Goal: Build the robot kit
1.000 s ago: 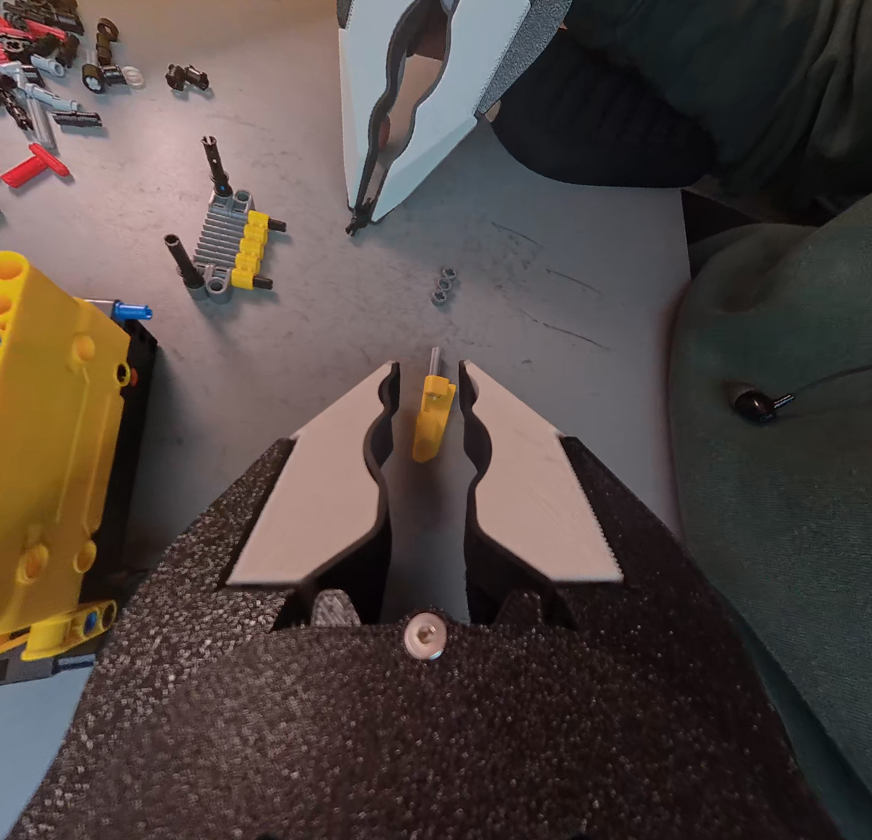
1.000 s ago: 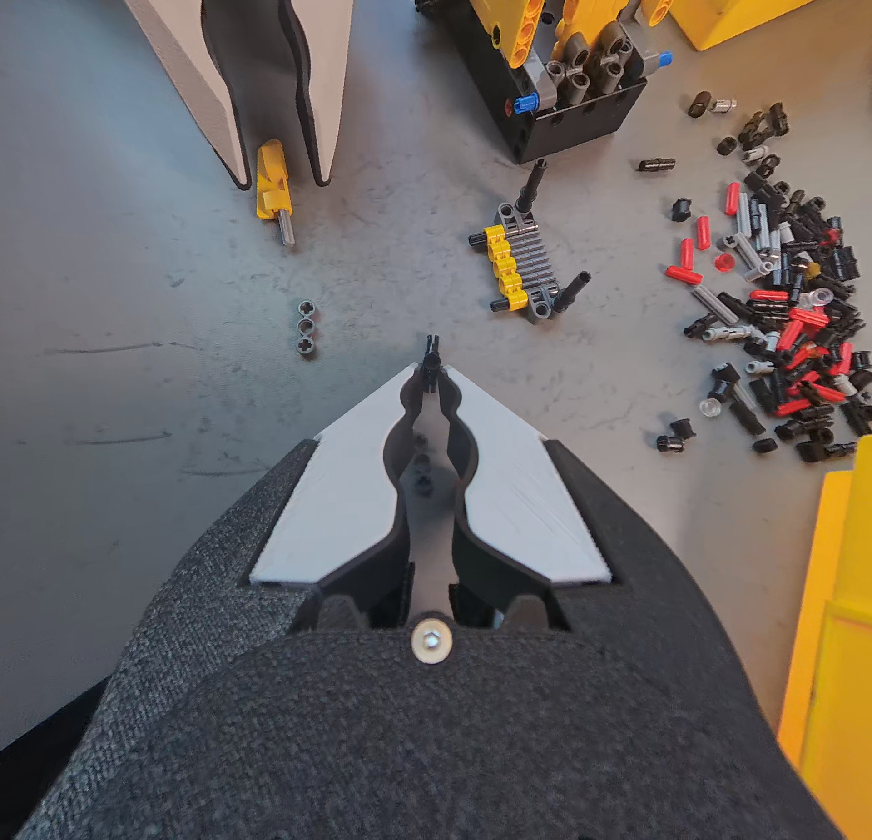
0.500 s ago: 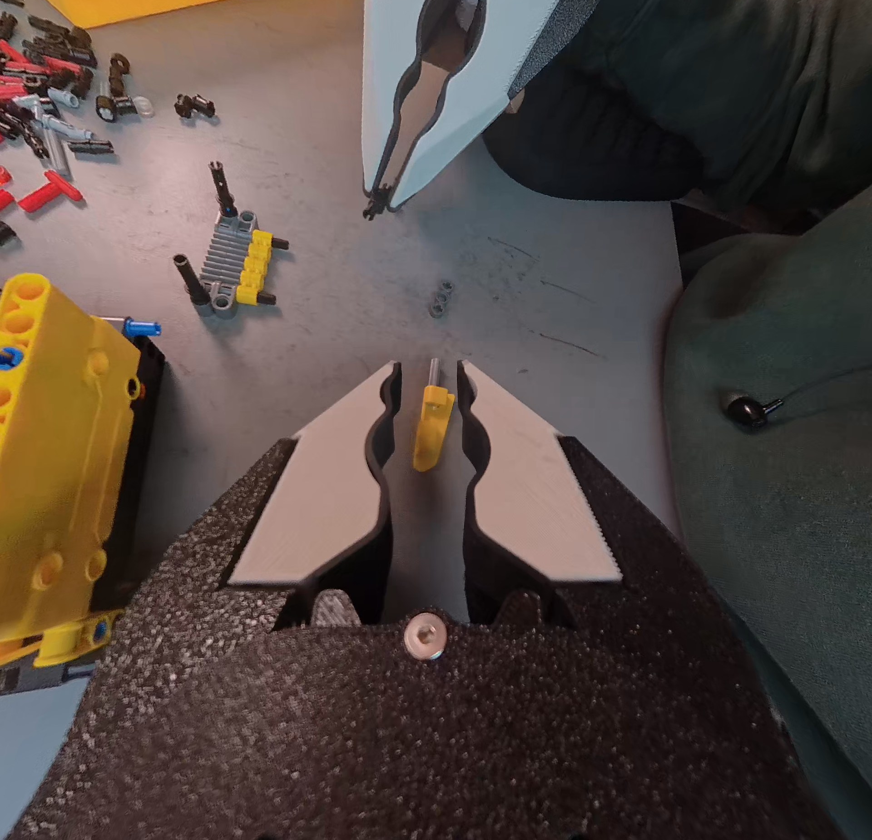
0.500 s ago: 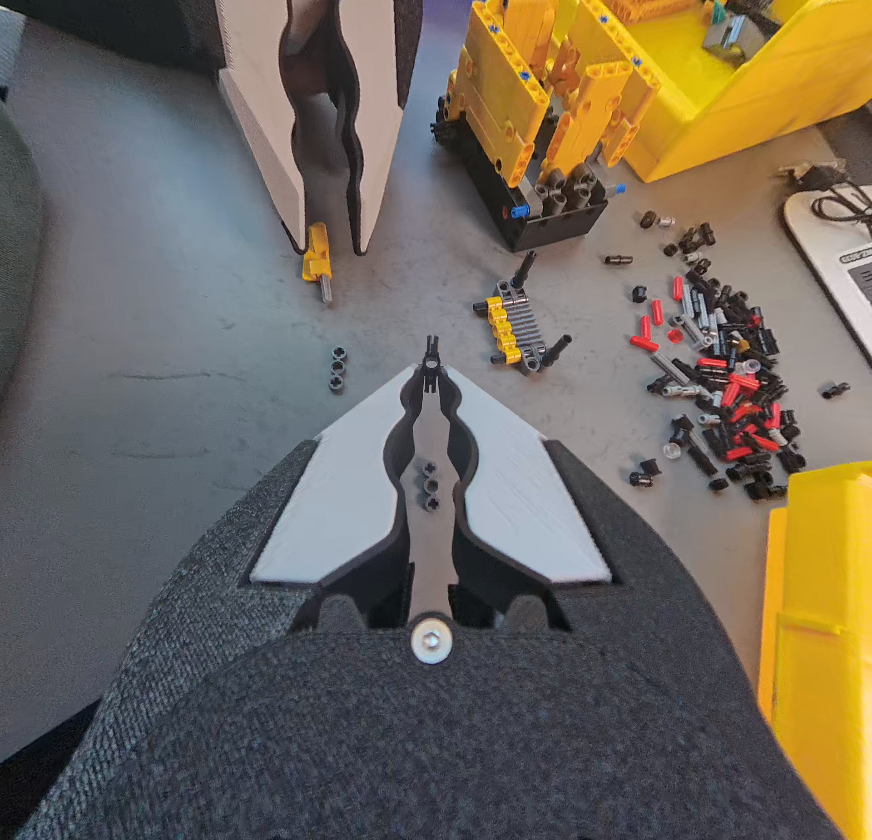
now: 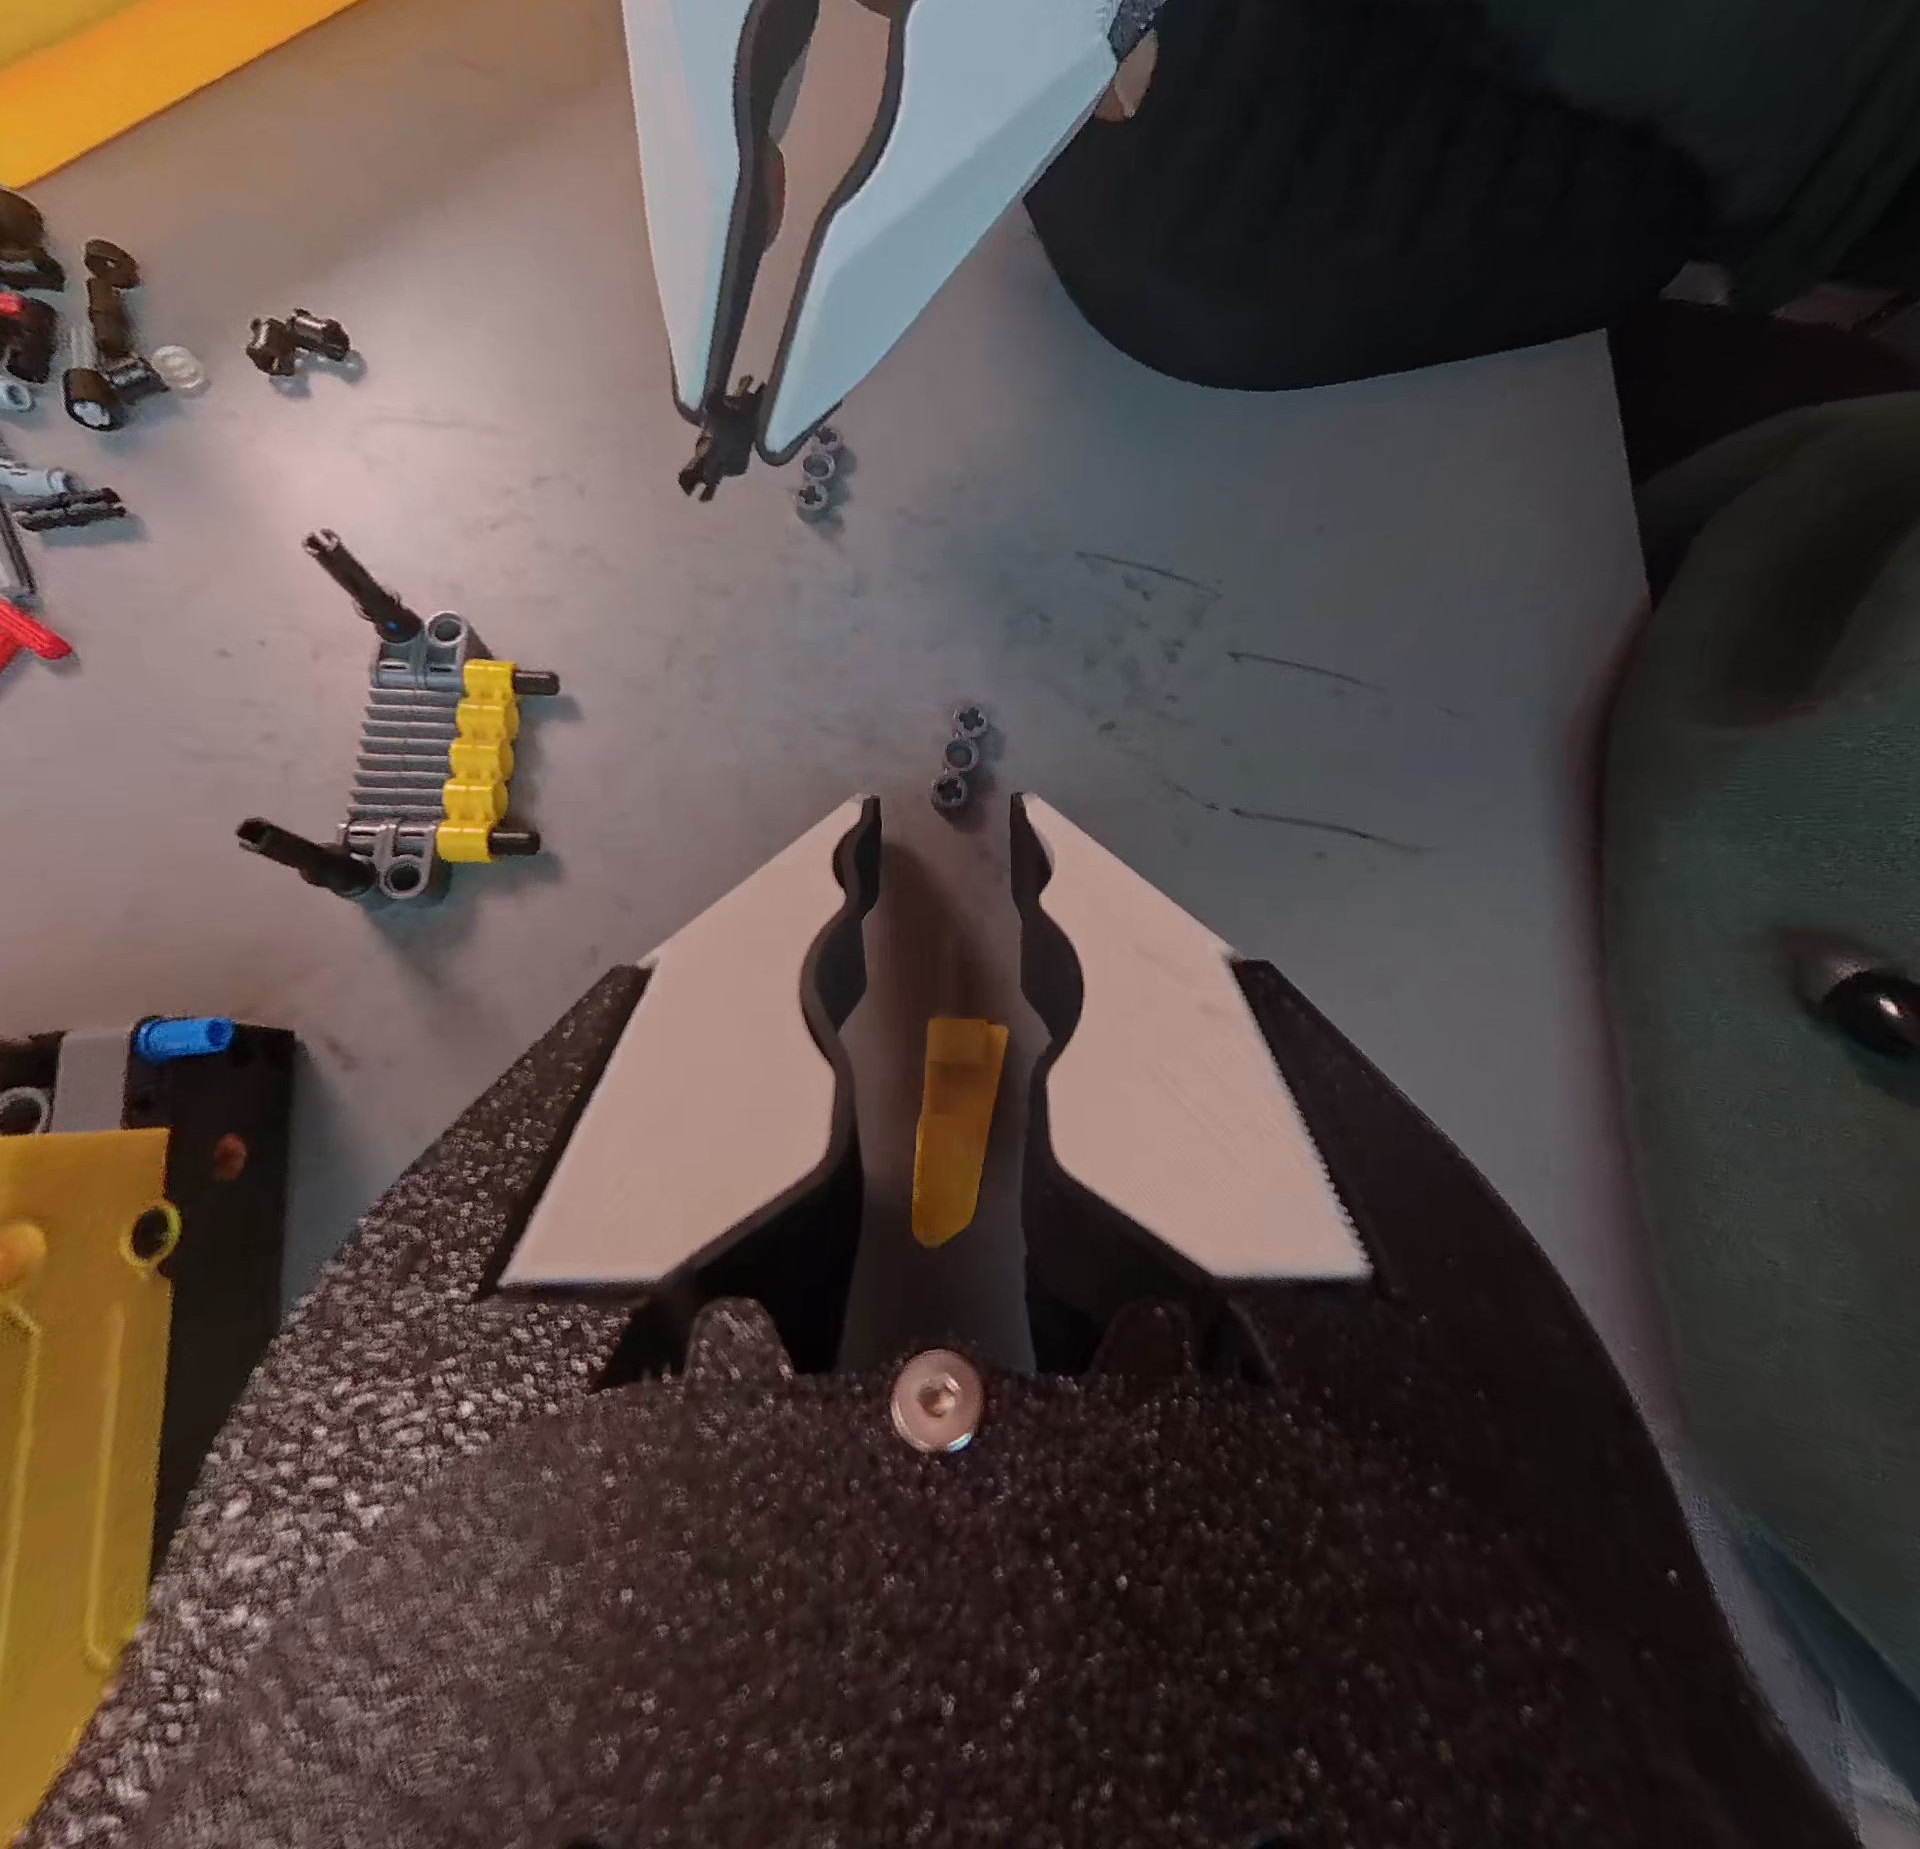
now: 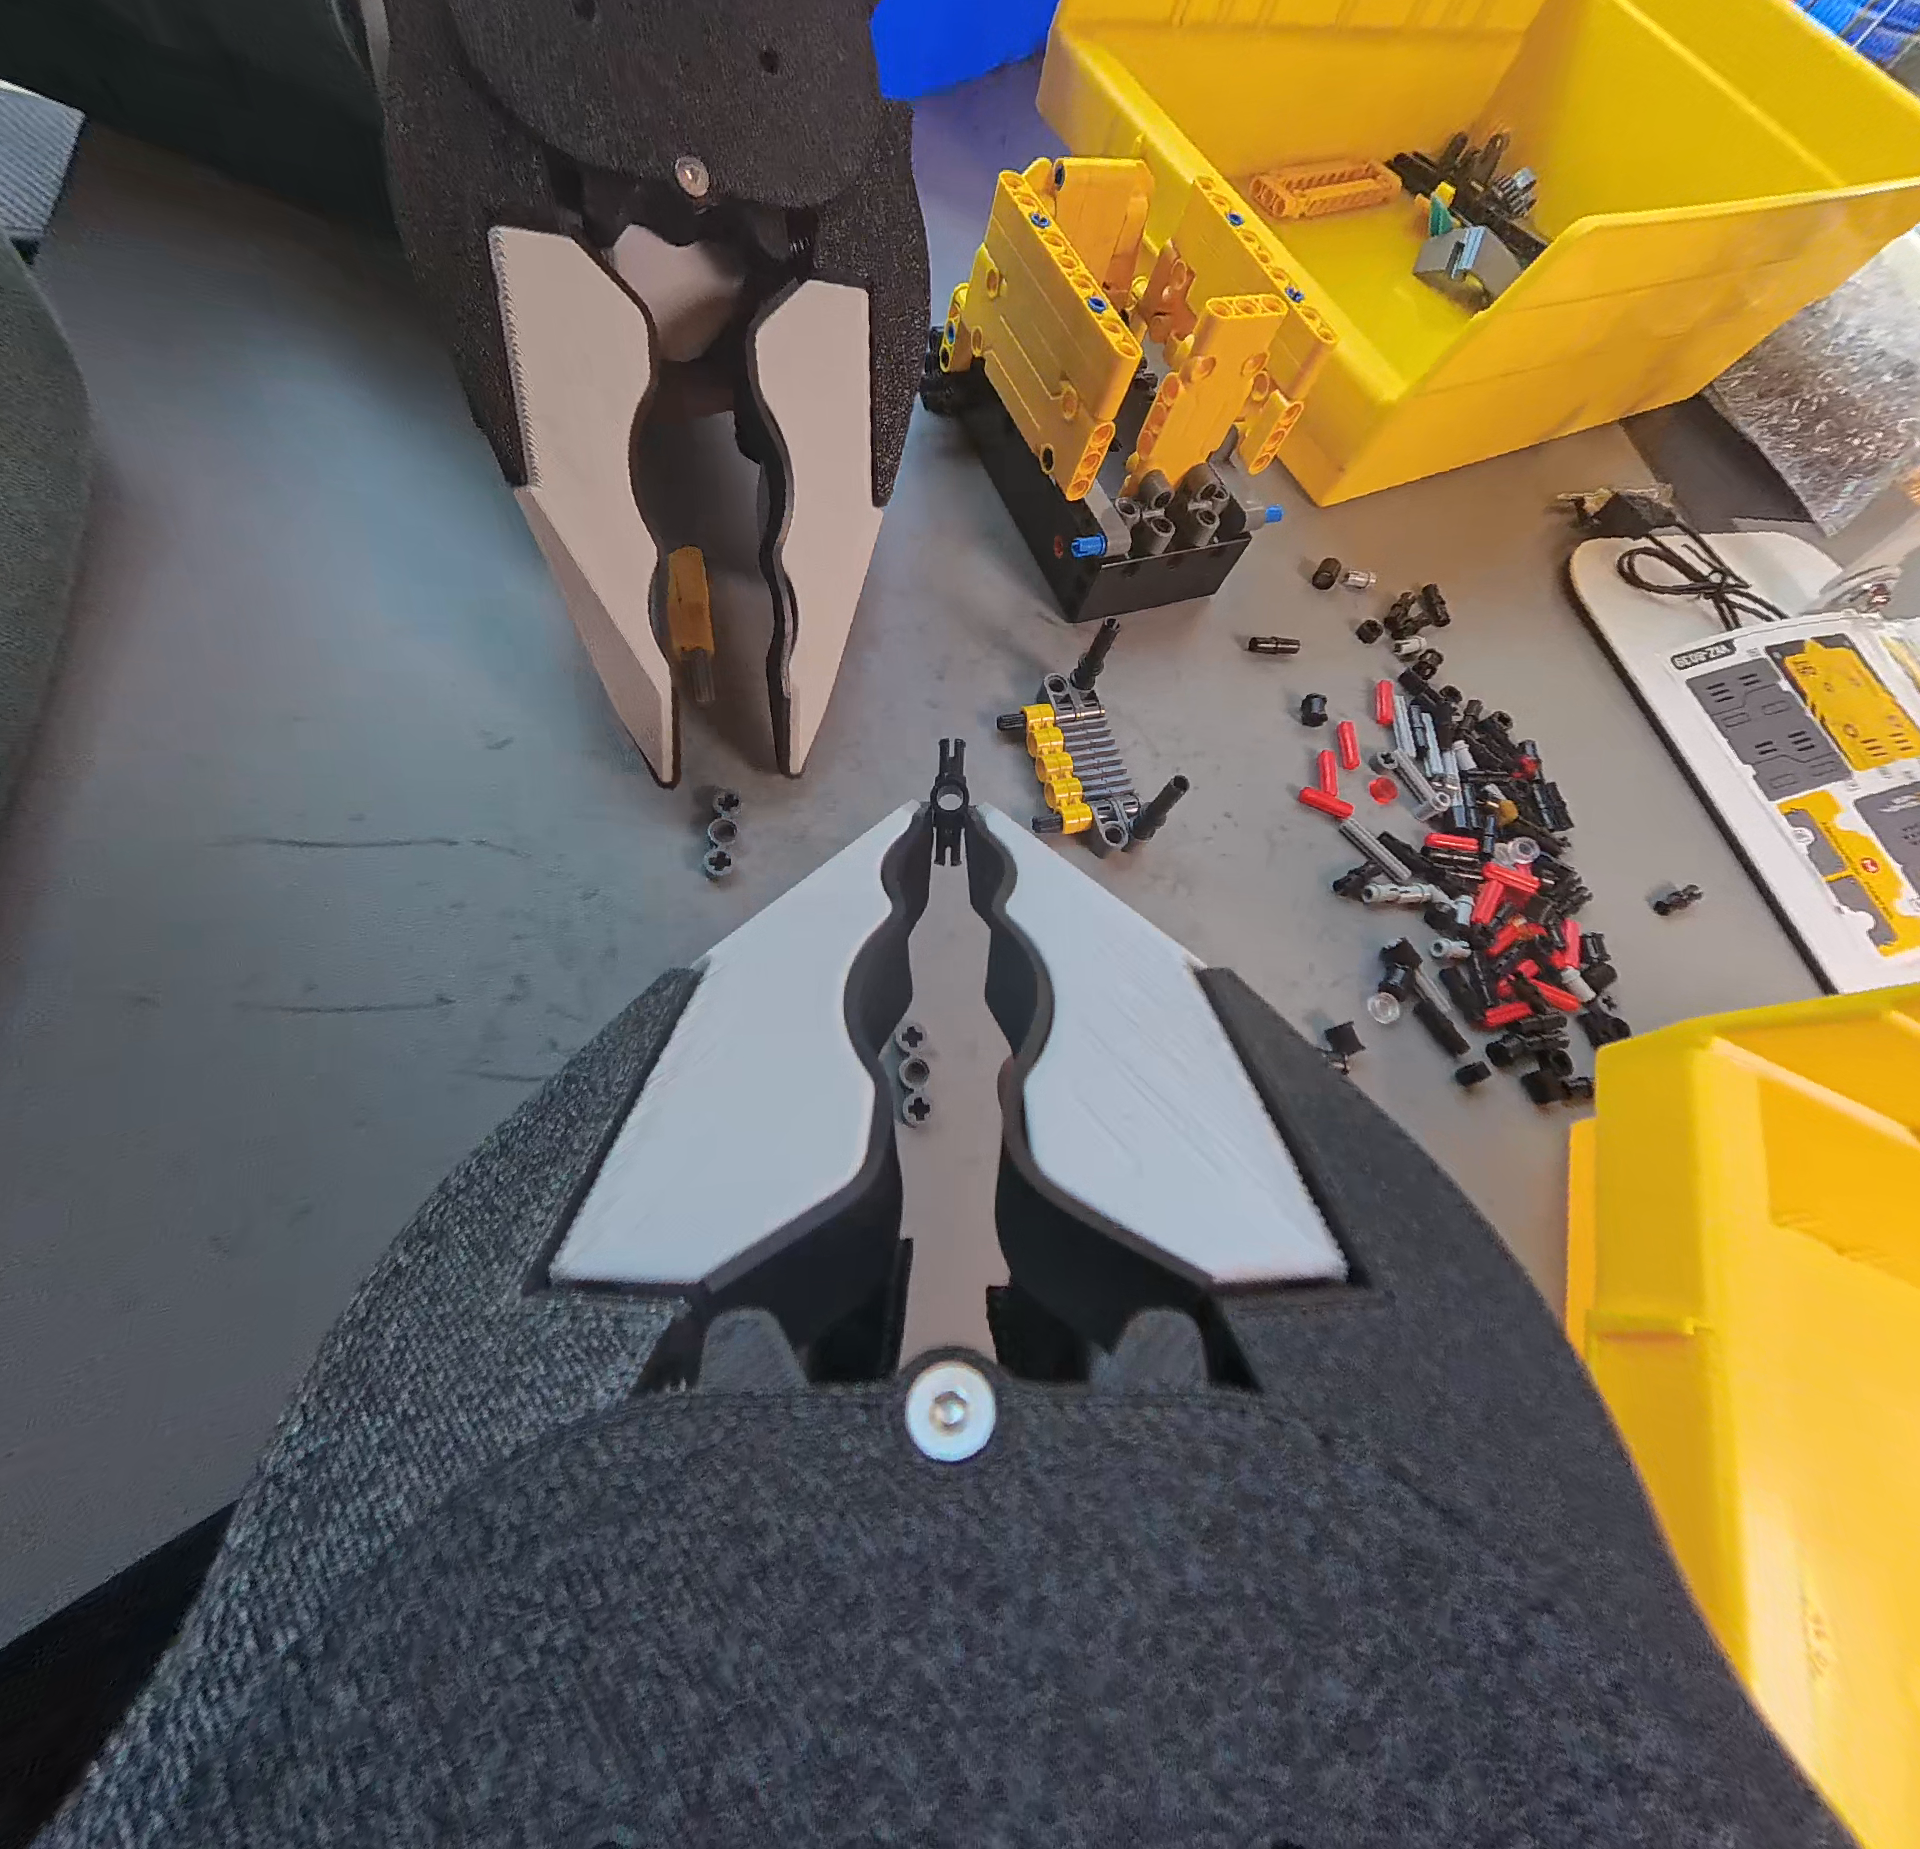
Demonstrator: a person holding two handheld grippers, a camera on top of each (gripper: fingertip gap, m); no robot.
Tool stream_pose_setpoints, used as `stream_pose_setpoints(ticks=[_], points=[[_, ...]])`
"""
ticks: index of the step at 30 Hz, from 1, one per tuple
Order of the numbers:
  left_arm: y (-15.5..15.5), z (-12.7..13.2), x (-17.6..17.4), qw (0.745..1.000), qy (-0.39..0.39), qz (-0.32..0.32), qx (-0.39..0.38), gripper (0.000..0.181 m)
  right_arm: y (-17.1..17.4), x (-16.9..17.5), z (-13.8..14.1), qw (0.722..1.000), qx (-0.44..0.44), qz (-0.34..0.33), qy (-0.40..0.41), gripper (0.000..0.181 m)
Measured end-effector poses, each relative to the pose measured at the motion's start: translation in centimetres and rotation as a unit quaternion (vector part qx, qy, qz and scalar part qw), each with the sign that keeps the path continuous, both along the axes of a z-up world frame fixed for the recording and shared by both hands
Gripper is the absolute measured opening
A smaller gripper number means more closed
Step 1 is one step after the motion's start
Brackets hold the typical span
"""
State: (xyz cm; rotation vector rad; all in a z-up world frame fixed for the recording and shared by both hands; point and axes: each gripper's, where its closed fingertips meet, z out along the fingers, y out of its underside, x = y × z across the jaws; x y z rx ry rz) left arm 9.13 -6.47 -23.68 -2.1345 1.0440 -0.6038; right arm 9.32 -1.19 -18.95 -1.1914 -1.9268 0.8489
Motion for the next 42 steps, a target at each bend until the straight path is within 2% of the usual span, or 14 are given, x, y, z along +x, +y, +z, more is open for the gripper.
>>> stream_pose_setpoints(ticks=[8, 13, 18, 21, 26, 29, 33, 38, 42], points=[[0.9, -0.5, -0.7, 0.999, 0.039, 0.027, 0.022, 0.0, -0.2, 0.2, -0.6, 1.0, 0.0, 0.005, -0.016, 0.005], [0.7, -0.3, -1.3, 0.998, 0.04, 0.021, 0.031, 0.0, -0.5, 0.4, -1.4, 0.999, 0.001, 0.013, -0.035, 0.005], [-0.2, 0.3, -0.8, 1.0, 0.007, 0.002, 0.015, 0.014, -0.5, 0.5, -1.6, 0.999, 0.0, 0.016, -0.039, 0.006], [-0.4, -0.3, -0.4, 0.999, 0.03, -0.005, 0.013, 0.017, -0.7, 0.6, -1.7, 0.999, 0.001, 0.019, -0.043, 0.005], [-0.1, -0.5, -0.7, 0.999, 0.048, 0.002, 0.025, 0.006, -1.4, 0.6, -1.6, 0.999, -0.003, 0.031, -0.041, 0.005], [0.0, -0.3, -0.6, 1.0, 0.024, 0.003, 0.014, 0.006, -1.7, 0.6, -1.8, 0.998, -0.004, 0.037, -0.045, 0.005], [-0.7, 0.9, 0.0, 0.998, -0.056, -0.01, -0.036, 0.006, -2.7, 0.4, -1.8, 0.998, -0.01, 0.055, -0.041, 0.005], [-0.5, 1.6, -0.1, 0.995, -0.087, -0.003, -0.039, 0.006, -4.4, 0.0, -2.7, 0.995, -0.006, 0.085, -0.057, 0.005], [-0.2, 1.5, -0.6, 0.997, -0.076, 0.008, -0.027, 0.006, -5.2, -0.2, -3.7, 0.992, 0.005, 0.098, -0.077, 0.005]])
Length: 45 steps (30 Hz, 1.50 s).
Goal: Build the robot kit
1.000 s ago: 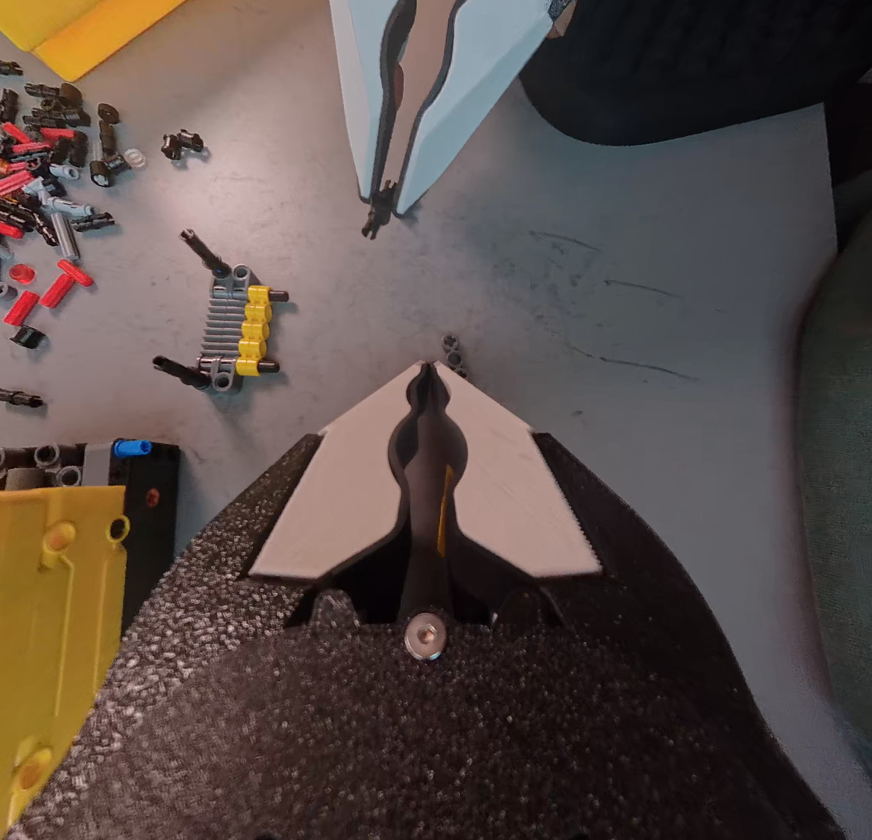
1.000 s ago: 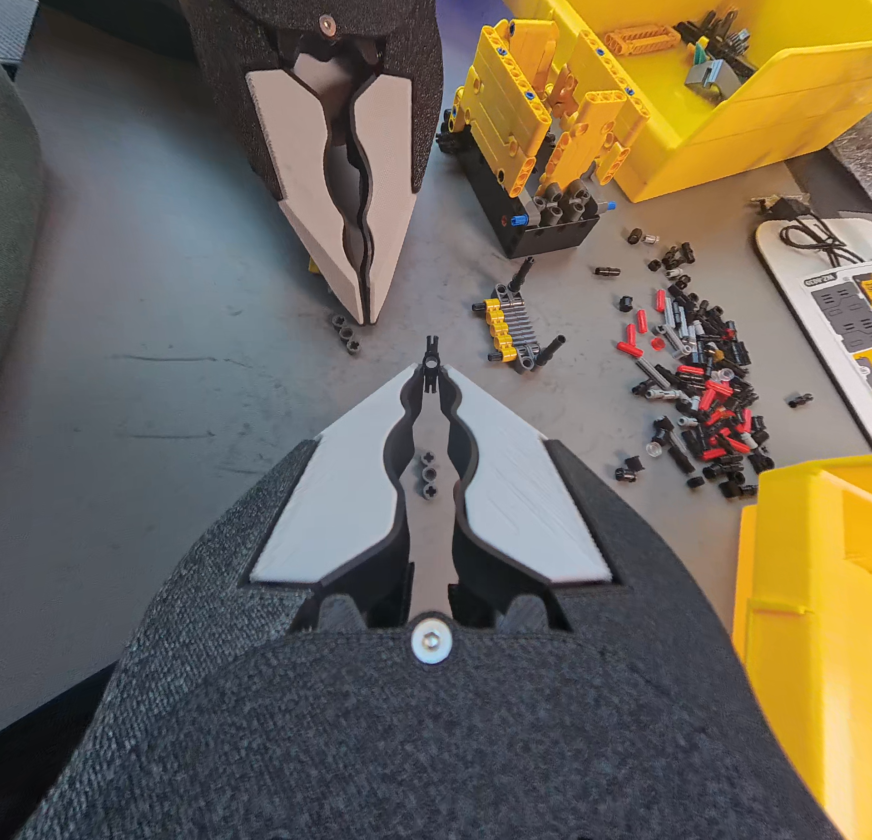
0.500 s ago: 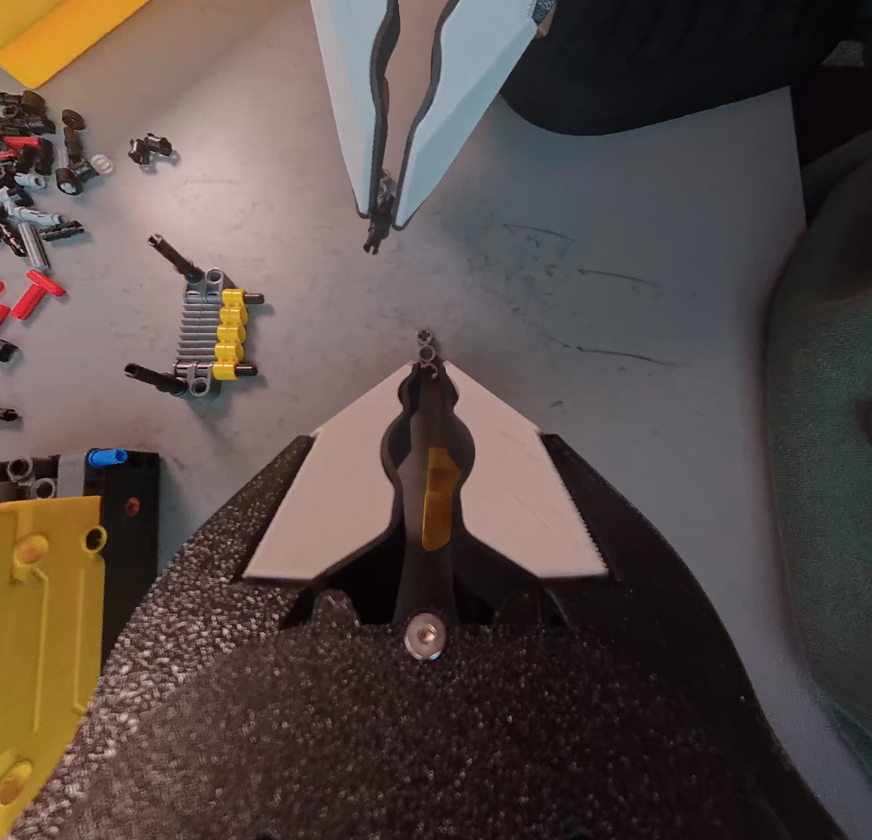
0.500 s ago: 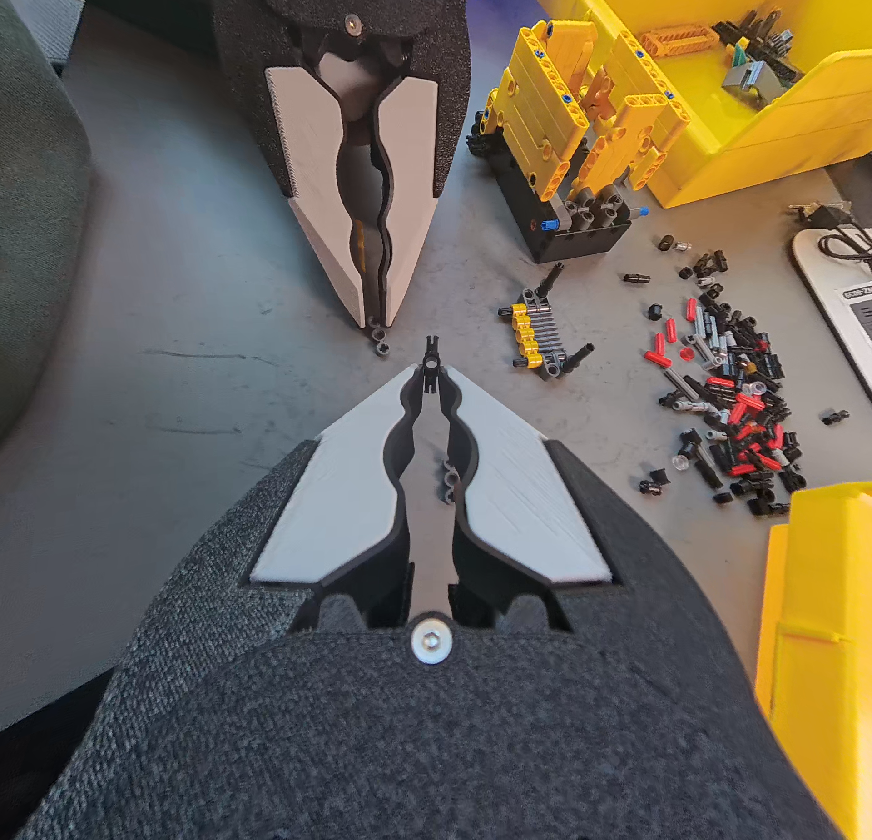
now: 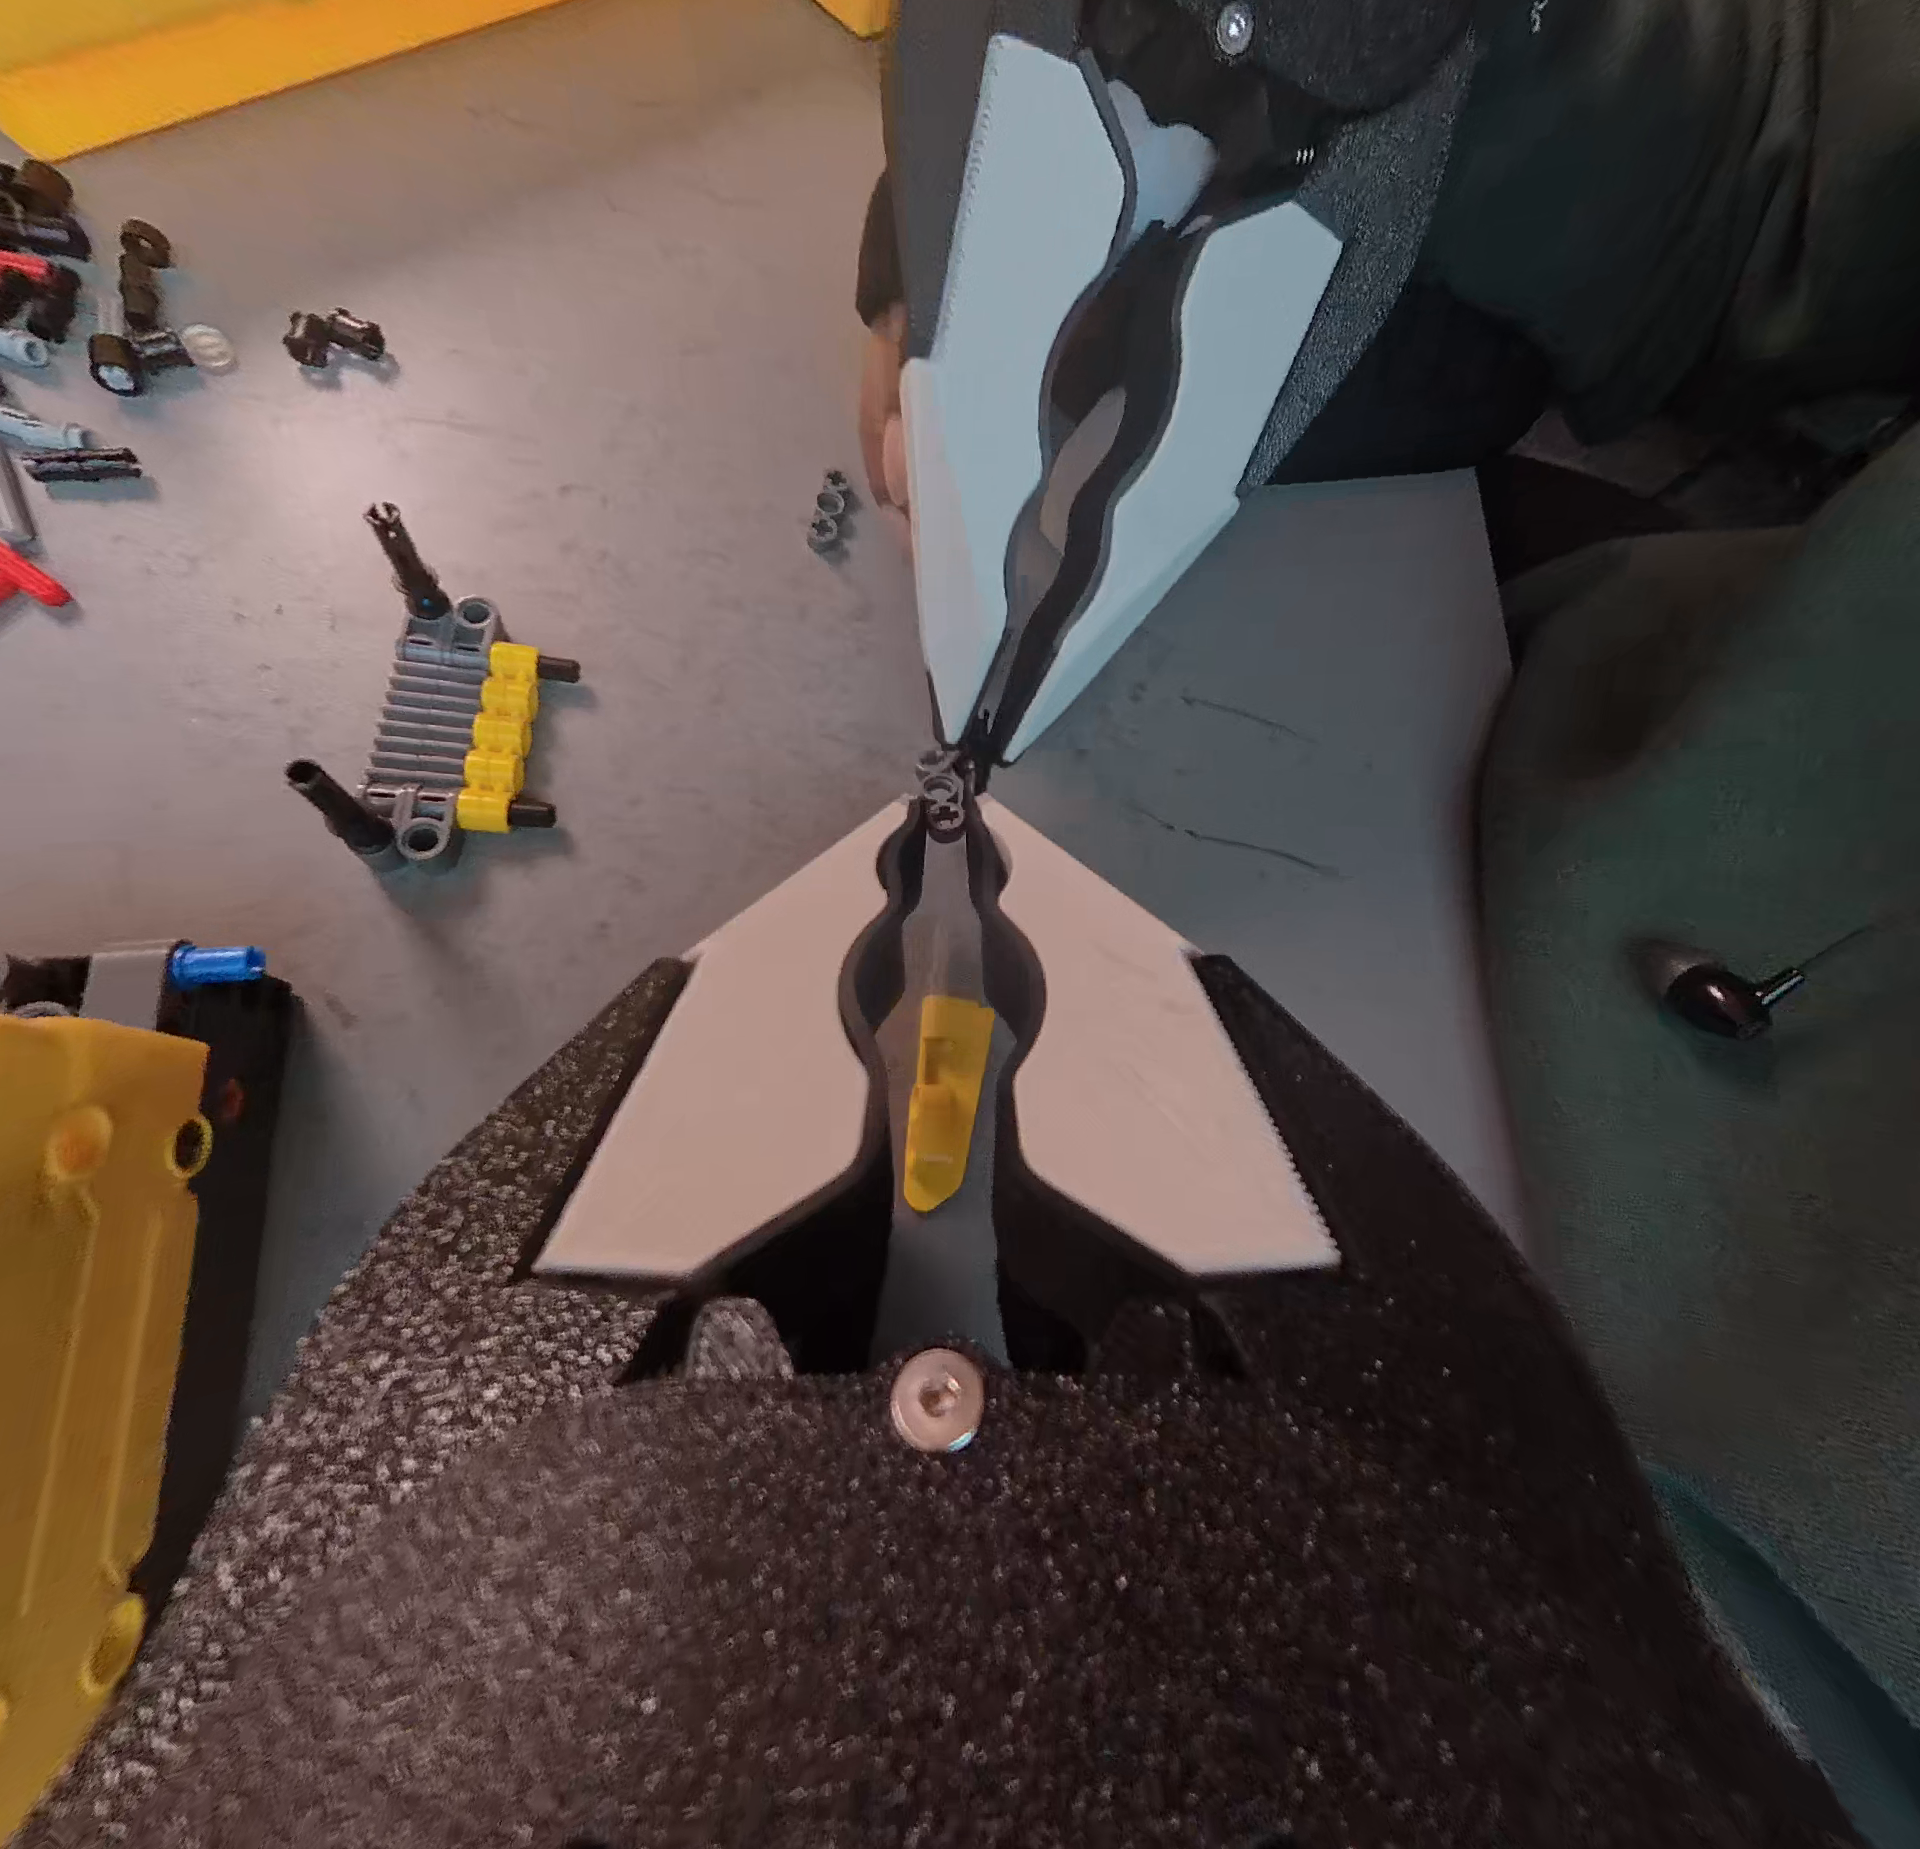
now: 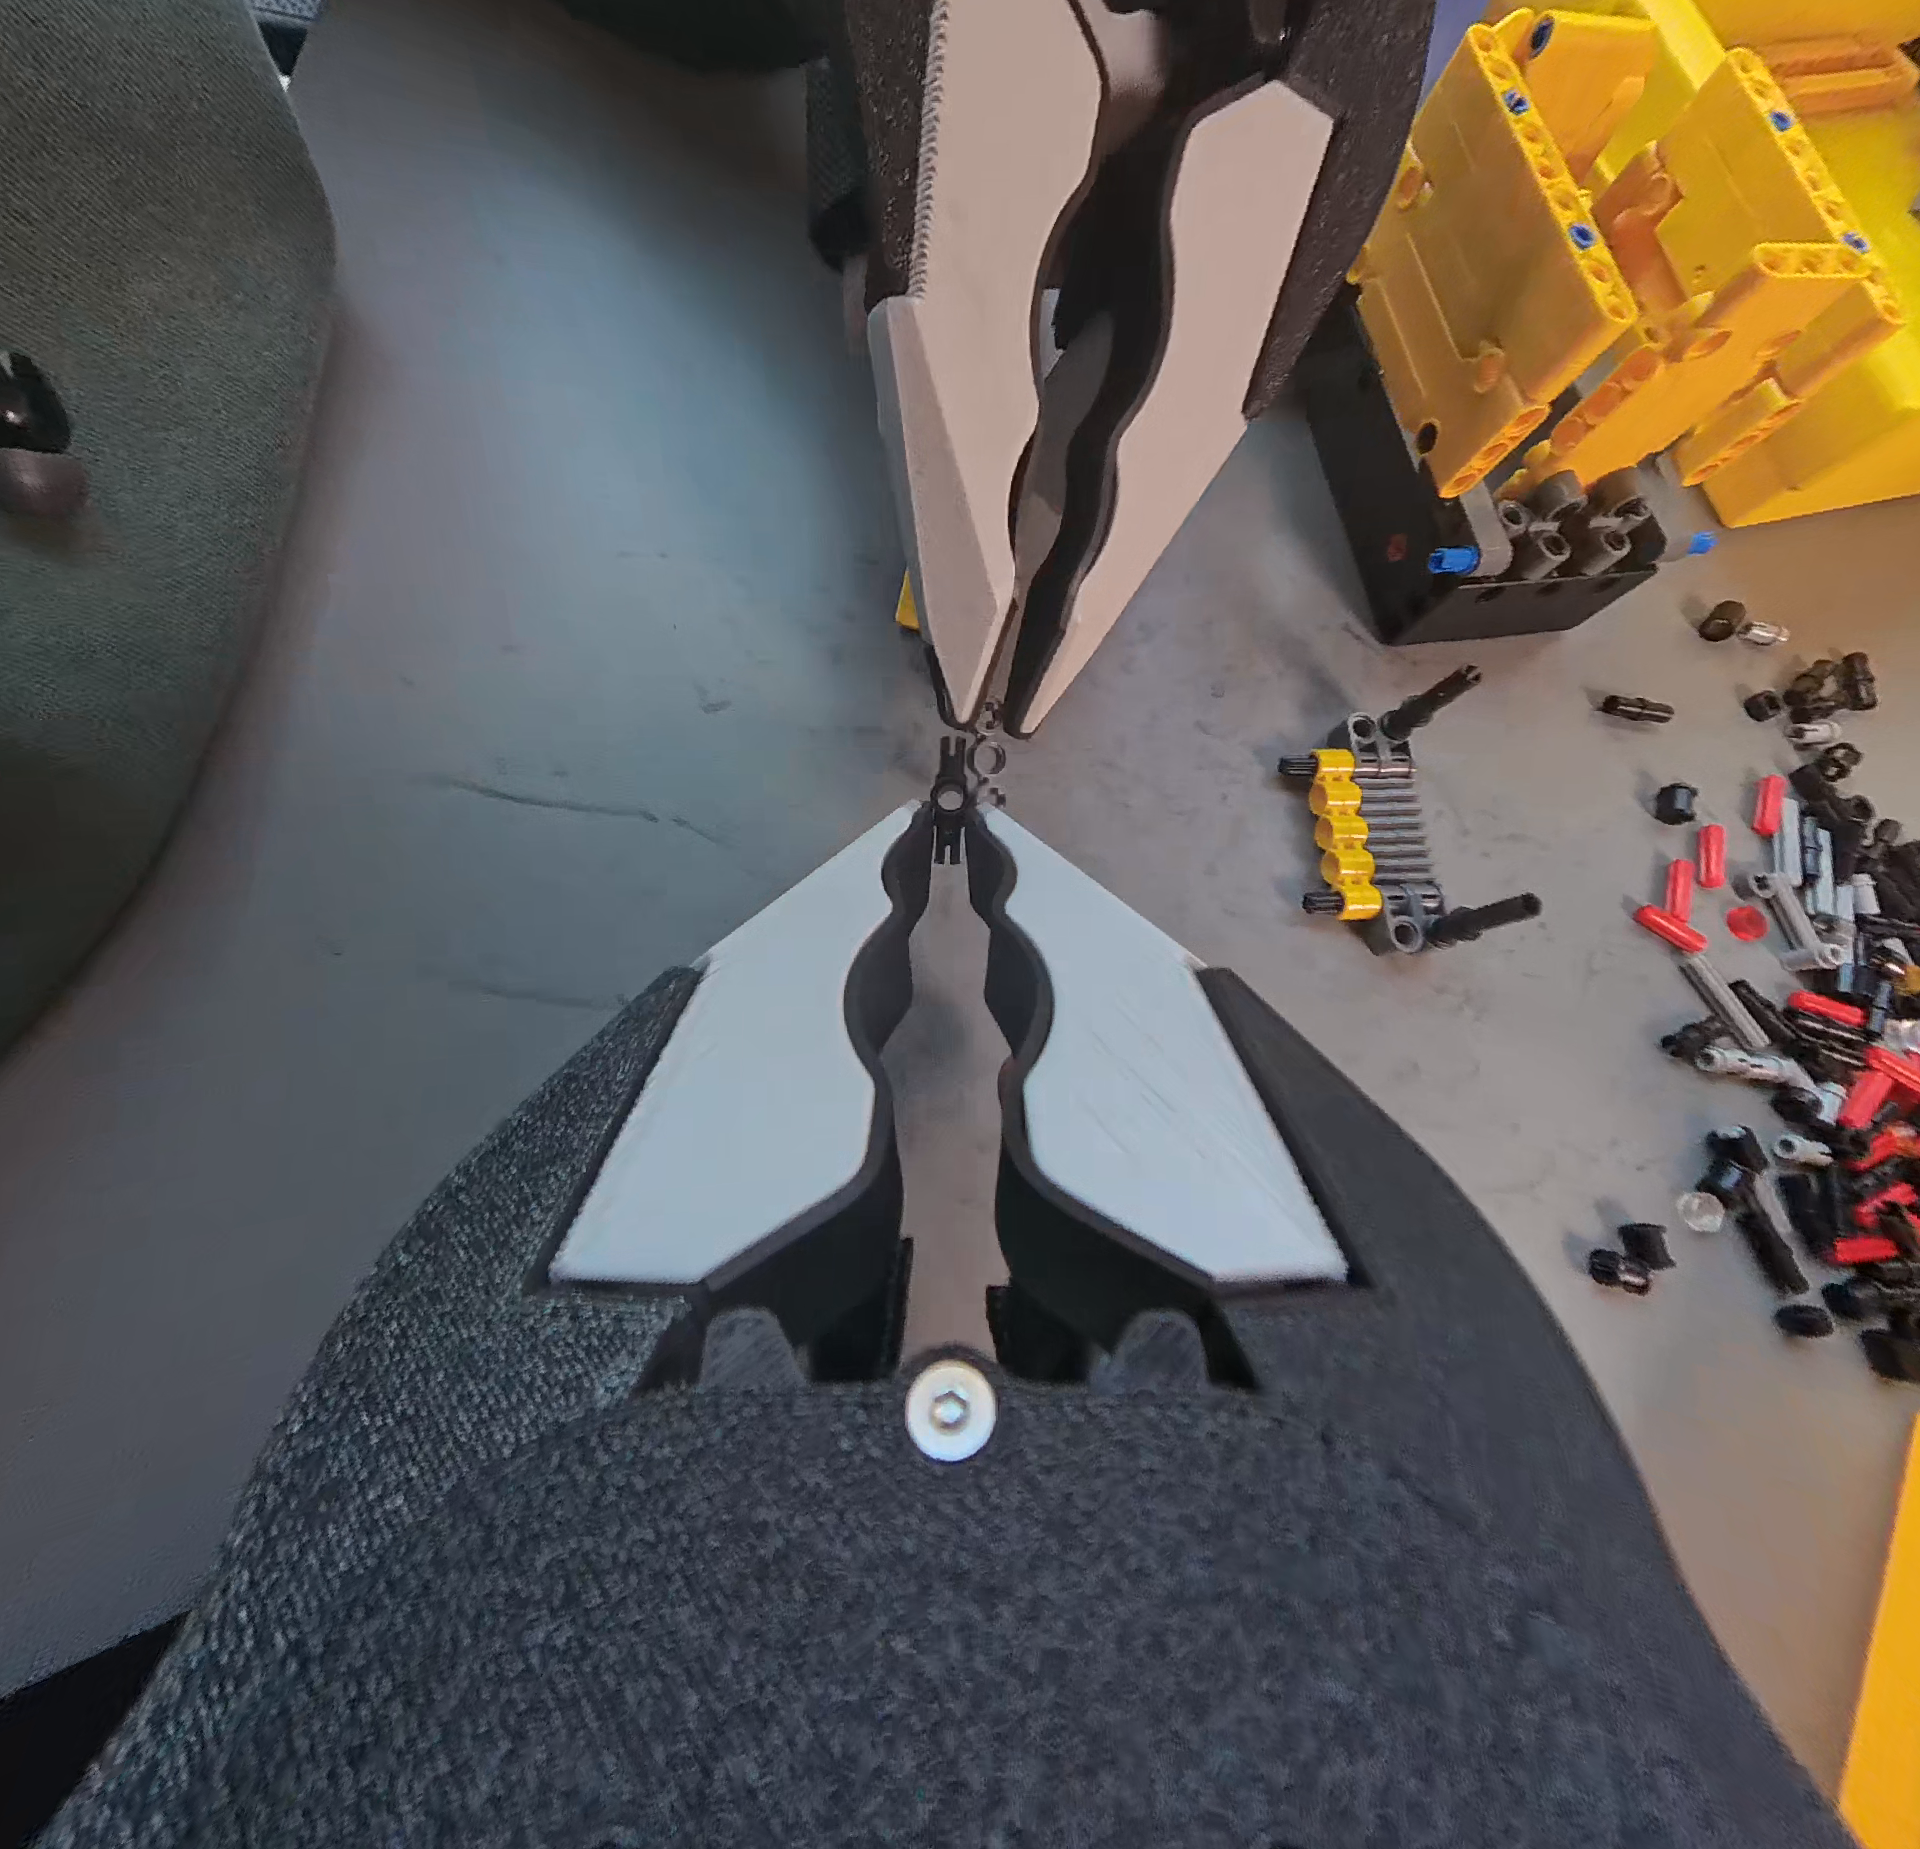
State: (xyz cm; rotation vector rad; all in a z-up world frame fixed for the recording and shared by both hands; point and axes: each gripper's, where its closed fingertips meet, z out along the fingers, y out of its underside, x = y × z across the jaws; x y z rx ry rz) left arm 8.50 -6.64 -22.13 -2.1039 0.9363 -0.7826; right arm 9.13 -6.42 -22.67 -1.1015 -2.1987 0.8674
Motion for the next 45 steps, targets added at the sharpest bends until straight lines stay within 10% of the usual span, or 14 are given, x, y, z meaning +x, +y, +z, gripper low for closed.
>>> stream_pose_setpoints(ticks=[30, 45], points=[[-0.2, 1.8, 0.3, 0.993, 0.034, -0.019, 0.114, 0.003, -0.2, -0.9, 2.6, 0.997, -0.033, -0.005, 0.068, 0.006], [0.7, 7.5, -1.2, 0.893, 0.159, 0.032, 0.421, 0.003, -0.2, -2.2, 8.5, 0.937, -0.323, -0.052, 0.121, 0.013]])
